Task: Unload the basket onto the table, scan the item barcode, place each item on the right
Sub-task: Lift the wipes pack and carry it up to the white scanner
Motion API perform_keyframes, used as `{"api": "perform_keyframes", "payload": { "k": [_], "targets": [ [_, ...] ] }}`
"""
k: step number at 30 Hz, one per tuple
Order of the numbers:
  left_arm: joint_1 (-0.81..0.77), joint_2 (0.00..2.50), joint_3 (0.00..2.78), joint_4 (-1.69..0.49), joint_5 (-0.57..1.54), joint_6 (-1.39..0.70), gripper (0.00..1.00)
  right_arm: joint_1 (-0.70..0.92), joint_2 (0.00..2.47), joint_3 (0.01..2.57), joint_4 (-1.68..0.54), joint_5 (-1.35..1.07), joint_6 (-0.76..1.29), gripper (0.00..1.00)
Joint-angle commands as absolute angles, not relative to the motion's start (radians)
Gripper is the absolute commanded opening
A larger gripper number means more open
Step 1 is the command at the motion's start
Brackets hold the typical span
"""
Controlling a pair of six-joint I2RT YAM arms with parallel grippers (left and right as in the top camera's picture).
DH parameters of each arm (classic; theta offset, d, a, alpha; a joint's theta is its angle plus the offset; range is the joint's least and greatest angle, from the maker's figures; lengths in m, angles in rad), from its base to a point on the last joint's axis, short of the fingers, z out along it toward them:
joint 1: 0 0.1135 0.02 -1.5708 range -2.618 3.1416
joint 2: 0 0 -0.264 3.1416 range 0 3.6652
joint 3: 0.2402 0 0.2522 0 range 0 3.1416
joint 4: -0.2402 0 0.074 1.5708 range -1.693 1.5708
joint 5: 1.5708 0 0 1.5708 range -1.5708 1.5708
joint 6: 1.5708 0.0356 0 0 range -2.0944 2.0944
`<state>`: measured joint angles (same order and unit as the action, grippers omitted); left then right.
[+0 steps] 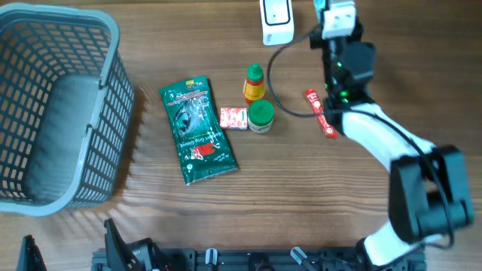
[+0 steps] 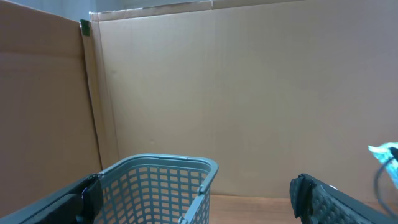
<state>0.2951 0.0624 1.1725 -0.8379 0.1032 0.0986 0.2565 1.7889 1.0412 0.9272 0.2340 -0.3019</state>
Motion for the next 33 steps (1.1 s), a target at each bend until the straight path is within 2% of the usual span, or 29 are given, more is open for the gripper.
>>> {"api": "perform_keyframes", "payload": {
  "k": [1,14,20,24,33],
  "targets": [
    [0.299,0.056,1.169,-0.836,0.112,0.096,1.0,0.26,1.922,1.199,0.953,0.329,-0.411,0.05],
    [0.299,0.056,1.169,-0.861,0.112,0.096,1.0,0.303,2.376,1.709,0.905,0.25,-0.494,0.05],
    [0.299,0.056,1.169,-1.114,0.112,0.096,1.0,0.353,2.523,1.827,0.908,0.246,-0.654,0.05],
    [0.299,0.056,1.169,-1.435,0.112,0.096,1.0,0.365,2.53,1.829,0.9,0.213,-0.648,0.04],
    [0.299,0.056,1.169,-1.474,0.141,0.096,1.0,0.386,2.532,1.829,0.862,0.181,-0.643,0.05]
  ]
}}
